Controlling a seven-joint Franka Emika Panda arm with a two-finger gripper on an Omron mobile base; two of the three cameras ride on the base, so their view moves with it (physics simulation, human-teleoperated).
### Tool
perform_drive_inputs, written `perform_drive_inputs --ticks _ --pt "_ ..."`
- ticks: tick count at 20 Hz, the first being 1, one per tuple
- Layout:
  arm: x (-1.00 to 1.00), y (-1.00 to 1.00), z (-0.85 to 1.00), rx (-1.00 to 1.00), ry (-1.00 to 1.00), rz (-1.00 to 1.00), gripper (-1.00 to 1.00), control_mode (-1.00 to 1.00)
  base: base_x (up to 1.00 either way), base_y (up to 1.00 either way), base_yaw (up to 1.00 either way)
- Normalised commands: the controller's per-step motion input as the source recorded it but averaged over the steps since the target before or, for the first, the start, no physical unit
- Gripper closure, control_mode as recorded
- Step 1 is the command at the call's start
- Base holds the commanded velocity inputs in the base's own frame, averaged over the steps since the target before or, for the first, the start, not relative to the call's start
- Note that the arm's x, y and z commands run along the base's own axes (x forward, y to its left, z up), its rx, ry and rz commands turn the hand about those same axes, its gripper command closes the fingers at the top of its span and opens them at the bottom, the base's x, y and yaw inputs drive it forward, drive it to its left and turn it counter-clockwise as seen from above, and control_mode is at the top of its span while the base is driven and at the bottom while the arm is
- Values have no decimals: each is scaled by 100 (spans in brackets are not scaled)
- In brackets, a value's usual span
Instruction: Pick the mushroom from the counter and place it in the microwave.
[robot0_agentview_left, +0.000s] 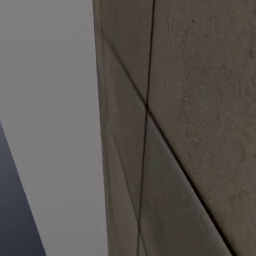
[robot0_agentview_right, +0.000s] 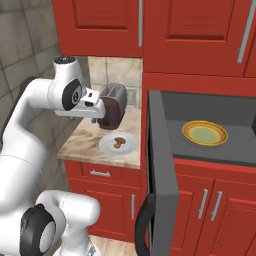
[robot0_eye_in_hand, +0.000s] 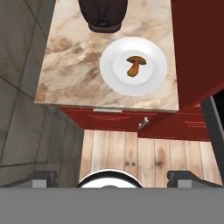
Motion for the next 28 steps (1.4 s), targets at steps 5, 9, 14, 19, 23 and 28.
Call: perform_drive_inputs --ticks 5,9,14,19,23,28 --pt "0 0 0 0 0 0 -100 100 40 0 -1" --pt "0 0 0 0 0 0 -100 100 37 0 0" --pt "0 0 0 0 0 0 -100 100 10 0 0" --pt "15 -2 -37 0 7 -1 -100 -100 5 0 0" --pt "42 -3 -80 0 9 -20 -100 -100 0 0 0" --pt "61 0 -81 0 6 -33 -100 -100 0 0 0"
